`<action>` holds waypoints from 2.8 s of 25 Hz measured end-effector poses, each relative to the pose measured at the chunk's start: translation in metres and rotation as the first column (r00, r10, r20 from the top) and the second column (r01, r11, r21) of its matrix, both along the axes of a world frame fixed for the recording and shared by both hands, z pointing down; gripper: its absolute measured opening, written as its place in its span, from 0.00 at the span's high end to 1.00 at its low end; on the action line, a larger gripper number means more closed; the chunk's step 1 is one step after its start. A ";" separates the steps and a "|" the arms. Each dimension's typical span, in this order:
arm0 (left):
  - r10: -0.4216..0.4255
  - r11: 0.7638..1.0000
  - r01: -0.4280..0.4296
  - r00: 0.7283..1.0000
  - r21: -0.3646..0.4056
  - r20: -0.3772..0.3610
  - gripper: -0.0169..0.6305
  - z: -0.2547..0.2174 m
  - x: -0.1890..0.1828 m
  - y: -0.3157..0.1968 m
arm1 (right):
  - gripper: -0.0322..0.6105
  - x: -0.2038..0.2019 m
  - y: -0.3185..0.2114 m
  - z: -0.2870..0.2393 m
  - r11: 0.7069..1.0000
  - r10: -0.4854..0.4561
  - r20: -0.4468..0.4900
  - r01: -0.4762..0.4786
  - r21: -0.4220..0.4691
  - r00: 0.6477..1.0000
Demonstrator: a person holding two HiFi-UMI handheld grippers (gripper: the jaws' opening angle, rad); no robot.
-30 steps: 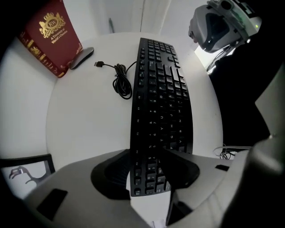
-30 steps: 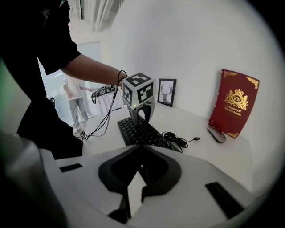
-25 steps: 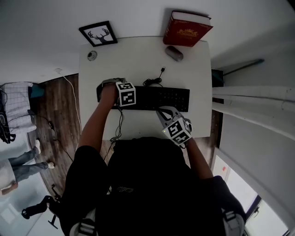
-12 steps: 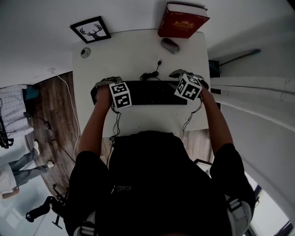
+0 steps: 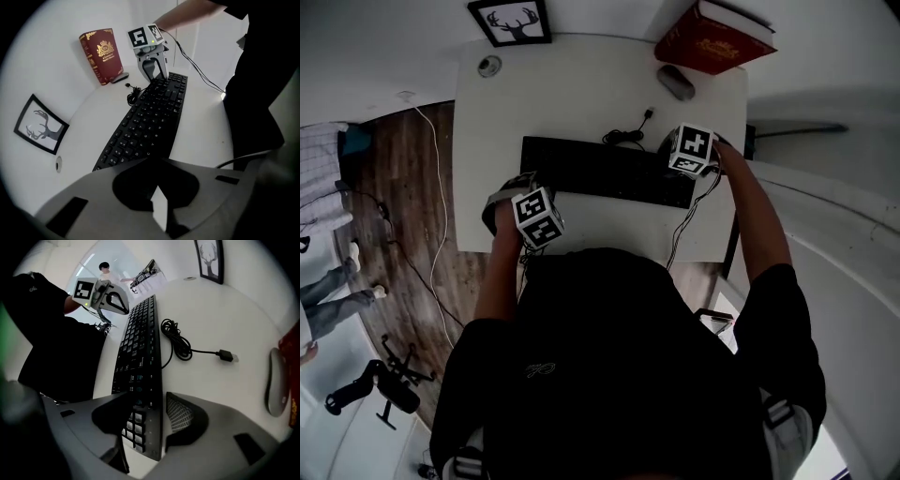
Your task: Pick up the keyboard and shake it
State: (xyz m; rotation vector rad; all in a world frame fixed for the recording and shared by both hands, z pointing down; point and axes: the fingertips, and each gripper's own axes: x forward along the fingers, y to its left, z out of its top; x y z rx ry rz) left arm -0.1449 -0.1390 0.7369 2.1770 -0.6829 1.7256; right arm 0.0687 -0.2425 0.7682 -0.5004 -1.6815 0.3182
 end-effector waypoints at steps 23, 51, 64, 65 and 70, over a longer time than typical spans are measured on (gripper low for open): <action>-0.016 0.993 0.026 0.997 0.112 -0.082 0.48 -0.052 -0.060 -0.038 | 0.66 0.006 0.035 -0.060 0.733 -0.179 0.055 0.096 0.673 0.982; 0.234 0.958 -0.252 0.963 0.139 0.135 0.55 -0.024 0.000 0.026 | 0.58 0.049 0.075 -0.057 0.992 -0.108 0.080 0.102 0.080 0.991; 0.064 0.996 -0.062 0.997 0.068 -0.036 0.51 -0.052 -0.010 0.016 | 0.82 0.023 0.058 -0.065 0.946 -0.226 0.079 0.199 0.255 0.971; 0.061 0.997 -0.058 0.997 0.056 -0.042 0.51 -0.051 -0.011 0.014 | 0.82 0.022 0.049 -0.067 0.926 -0.239 0.083 0.201 0.320 0.967; 0.147 0.983 -0.154 0.986 0.099 0.079 0.70 -0.033 -0.002 0.009 | 0.82 0.015 0.032 -0.073 0.854 -0.249 0.086 0.177 0.490 0.965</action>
